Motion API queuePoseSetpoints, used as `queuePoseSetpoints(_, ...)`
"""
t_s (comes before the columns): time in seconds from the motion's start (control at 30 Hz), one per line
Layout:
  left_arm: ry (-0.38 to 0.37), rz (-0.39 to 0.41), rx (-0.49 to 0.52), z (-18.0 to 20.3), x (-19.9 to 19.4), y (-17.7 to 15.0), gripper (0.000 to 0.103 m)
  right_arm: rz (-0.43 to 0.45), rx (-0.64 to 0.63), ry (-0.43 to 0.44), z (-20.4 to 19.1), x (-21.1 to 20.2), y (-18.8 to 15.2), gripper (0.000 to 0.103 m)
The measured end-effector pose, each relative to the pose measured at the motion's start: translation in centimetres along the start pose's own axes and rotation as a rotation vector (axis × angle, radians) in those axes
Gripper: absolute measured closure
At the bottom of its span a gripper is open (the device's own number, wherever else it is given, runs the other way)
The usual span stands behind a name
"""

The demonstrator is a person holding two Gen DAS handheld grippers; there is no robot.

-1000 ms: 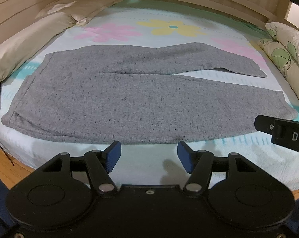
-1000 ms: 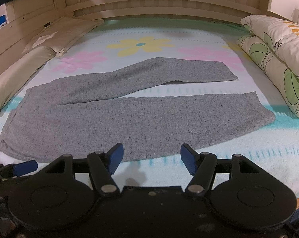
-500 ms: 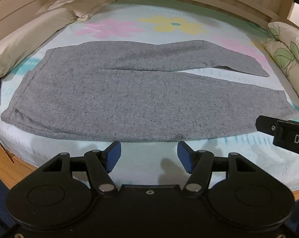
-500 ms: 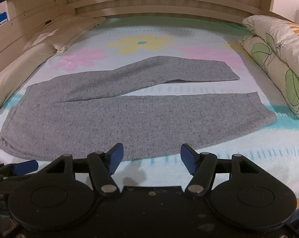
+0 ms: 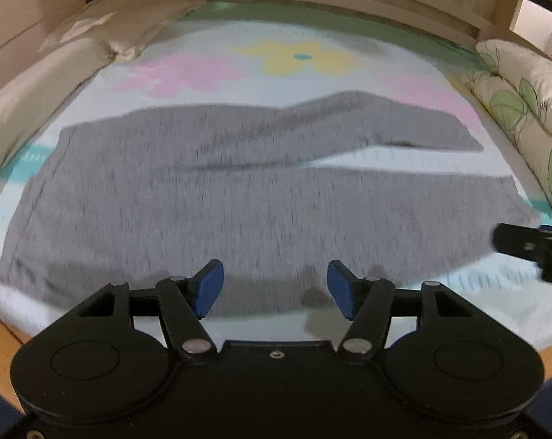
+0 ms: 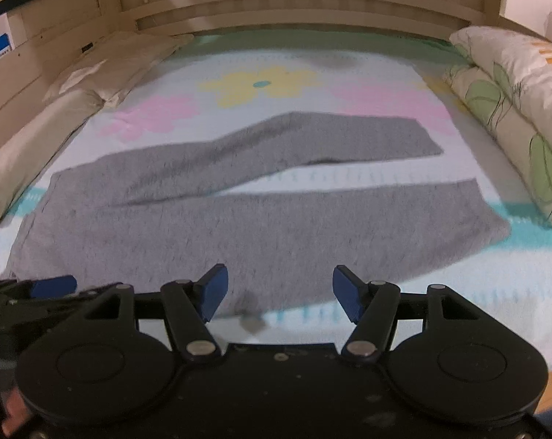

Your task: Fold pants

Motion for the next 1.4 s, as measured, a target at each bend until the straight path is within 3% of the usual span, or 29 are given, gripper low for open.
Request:
queuePoseSetpoints(0.17, -0.004, 0.07, 0.031, 0.6, 0.4, 3.9, 0.038, 0.016, 0.049, -0.012, 4.1, -0.6, 4.2, 0.038)
queuePoseSetpoints(0.33, 0.028, 0.142, 0.118, 2.0, 1.9, 6.1, 0.038, -0.027, 0.087, -0.126, 10.6, 1.0, 6.6, 0.038)
queuePoseSetpoints(0.47, 0.02, 0.117, 0.174, 3.6, 4.4, 5.4, 0.038, -0.071, 0.094, -0.24, 15.9, 3.4, 5.8, 0.038)
queuePoseSetpoints(0.6, -0.009, 0.056, 0.184, 4.4, 7.0, 3.3, 0.038, -0.139, 0.106, -0.333, 20.8, 6.5, 2.5, 0.039)
queuePoseSetpoints(0.73, -0.016, -0.021, 0.182, 4.6, 9.5, 1.3, 0.039, -0.246, 0.199, -0.301, 23.3, 10.2, -2.3, 0.042)
queuePoseSetpoints(0.83, 0.002, -0.06, 0.196, 4.3, 11.0, 0.1, 0.039, -0.267, 0.225, -0.306, 24.1, 11.8, -4.8, 0.043)
queuePoseSetpoints(1.07, 0.066, -0.127, 0.211, 3.3, 14.0, -1.4, 0.039, -0.259, 0.285, -0.321, 25.7, 15.9, -5.3, 0.043)
queuePoseSetpoints(1.23, 0.073, -0.108, 0.211, 3.5, 14.4, -1.1, 0.037, -0.261, 0.327, -0.327, 27.2, 19.4, -4.5, 0.04)
queuePoseSetpoints(1.4, 0.087, -0.09, 0.215, 3.9, 14.5, -1.0, 0.035, -0.211, 0.355, -0.295, 29.0, 19.5, -2.9, 0.042)
Point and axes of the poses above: each gripper's, at about its wrist camera, not at the fingertips, and x roughly the way its jaws point, z to its right, y to its top, the point moved 9 cm from there along x, roughly the way its jaws point, and after that the axes turned 10 degrees about -x, right-handed, at the moved point
